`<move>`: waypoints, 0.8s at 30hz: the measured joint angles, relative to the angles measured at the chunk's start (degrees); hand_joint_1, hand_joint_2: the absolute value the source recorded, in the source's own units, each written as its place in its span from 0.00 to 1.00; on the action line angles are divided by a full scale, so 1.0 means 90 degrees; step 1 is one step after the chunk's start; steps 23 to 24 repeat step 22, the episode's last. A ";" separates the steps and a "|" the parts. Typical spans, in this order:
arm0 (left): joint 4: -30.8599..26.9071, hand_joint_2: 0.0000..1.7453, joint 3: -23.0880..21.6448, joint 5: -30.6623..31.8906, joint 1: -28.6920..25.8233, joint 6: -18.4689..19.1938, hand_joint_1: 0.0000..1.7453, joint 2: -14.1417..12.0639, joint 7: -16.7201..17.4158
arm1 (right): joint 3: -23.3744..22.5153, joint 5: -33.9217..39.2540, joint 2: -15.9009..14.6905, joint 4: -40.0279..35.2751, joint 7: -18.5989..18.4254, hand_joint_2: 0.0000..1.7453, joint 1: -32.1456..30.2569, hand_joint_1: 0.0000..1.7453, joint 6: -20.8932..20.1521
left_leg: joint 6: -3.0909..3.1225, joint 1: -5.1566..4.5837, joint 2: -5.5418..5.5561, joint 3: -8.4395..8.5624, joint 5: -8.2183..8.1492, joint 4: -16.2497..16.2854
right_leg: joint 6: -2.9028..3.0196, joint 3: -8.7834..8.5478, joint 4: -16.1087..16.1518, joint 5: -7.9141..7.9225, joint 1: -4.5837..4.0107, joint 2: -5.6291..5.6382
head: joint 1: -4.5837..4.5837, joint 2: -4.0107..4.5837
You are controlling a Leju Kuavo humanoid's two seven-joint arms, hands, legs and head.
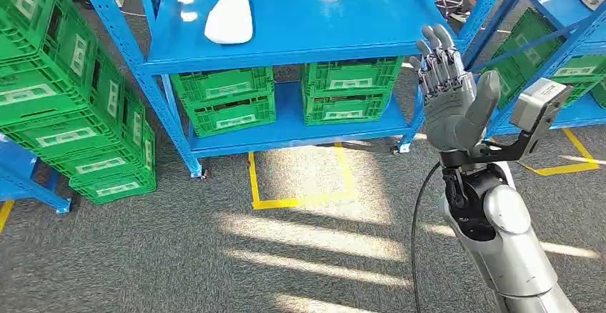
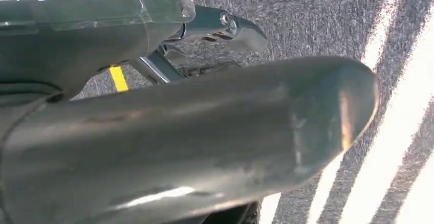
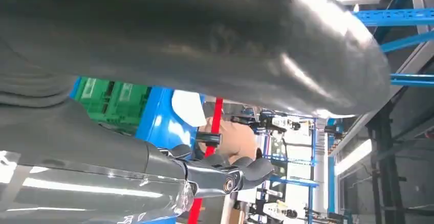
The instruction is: Take the parts from the cabinet and place them on the table.
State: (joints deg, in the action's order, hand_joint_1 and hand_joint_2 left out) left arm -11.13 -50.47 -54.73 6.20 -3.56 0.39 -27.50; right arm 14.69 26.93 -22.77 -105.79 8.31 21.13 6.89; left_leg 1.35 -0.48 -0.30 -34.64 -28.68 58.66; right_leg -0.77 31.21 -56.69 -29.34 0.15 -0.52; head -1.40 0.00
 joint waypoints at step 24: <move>0.0000 0.00 0.0005 -0.0315 -0.0009 -0.0019 0.00 0.0020 -0.0126 | -0.0733 -0.0477 -0.0129 0.0393 0.0092 0.00 -0.1027 0.00 0.1777 | -0.0013 0.0005 0.0142 0.0068 -0.0009 -0.0041 | -0.0008 -0.0068 0.0028 -0.0053 0.0000 -0.0070 | -0.0005 0.0000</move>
